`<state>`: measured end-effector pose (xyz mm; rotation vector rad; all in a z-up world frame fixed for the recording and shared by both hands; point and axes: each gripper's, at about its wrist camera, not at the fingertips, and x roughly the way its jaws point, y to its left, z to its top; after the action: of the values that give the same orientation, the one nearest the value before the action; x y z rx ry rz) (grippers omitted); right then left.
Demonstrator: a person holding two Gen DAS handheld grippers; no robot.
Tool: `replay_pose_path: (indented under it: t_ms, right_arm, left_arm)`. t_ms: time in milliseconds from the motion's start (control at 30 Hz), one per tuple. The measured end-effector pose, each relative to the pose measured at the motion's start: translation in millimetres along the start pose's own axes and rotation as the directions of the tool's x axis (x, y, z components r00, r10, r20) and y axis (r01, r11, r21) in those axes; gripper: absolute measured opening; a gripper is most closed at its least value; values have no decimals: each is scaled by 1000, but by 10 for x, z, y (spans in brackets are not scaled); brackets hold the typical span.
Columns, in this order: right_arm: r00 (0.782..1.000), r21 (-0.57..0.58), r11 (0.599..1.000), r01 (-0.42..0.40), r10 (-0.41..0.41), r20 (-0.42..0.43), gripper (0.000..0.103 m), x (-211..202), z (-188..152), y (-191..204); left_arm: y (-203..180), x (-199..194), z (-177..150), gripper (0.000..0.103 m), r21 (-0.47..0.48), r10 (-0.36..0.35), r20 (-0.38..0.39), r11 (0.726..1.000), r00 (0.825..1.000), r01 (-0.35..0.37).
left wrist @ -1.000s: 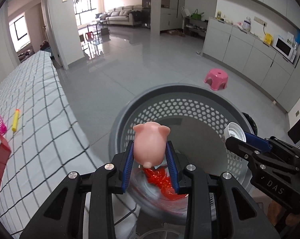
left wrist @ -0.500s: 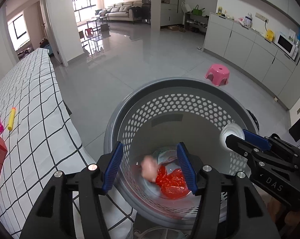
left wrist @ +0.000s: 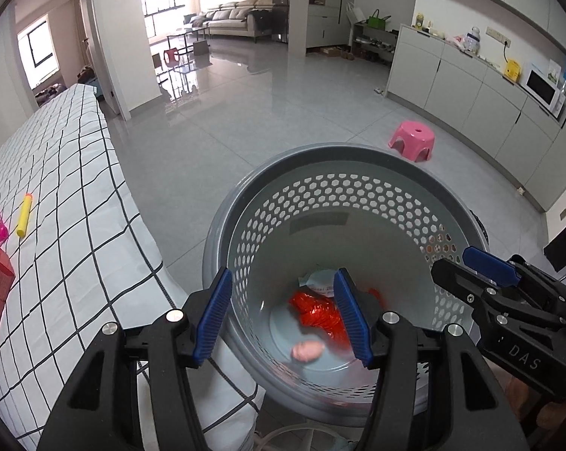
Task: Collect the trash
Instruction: 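Move both tools back over the table toward the toothpaste box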
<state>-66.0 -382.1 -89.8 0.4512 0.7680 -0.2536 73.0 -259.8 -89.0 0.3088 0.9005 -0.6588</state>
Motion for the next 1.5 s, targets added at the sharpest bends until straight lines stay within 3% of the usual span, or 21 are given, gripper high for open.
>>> replay_pose_path:
  t_ms: [100,433,800,1100,1500]
  right_arm:
    - [1000,-3,1000,-8,8,2,54,-10,2,34]
    - [999,-33,998,-48,48,5,54,-56,10,288]
    - [991,-112,985,-133,135,2,56,-117,1,865]
    - [967,-208,945,-253,254,-25,61,-143,-8,1552]
    - [941,-314,887,-338,321,-107,65,-87,-234,2269]
  left_arm:
    - [57,-42,3,63,-14,9,10,1000,1000,-9]
    - [374,-219,-71,66,-78,40,35,996,999,-37]
    - [919,-756,-213,77,-166,119,113,981,986,-99]
    - [1617,-1237,-477,84,-251,246,141,946,959,-206]
    - [2654,-1586,-907,89,-352,440,85,853,894,-386]
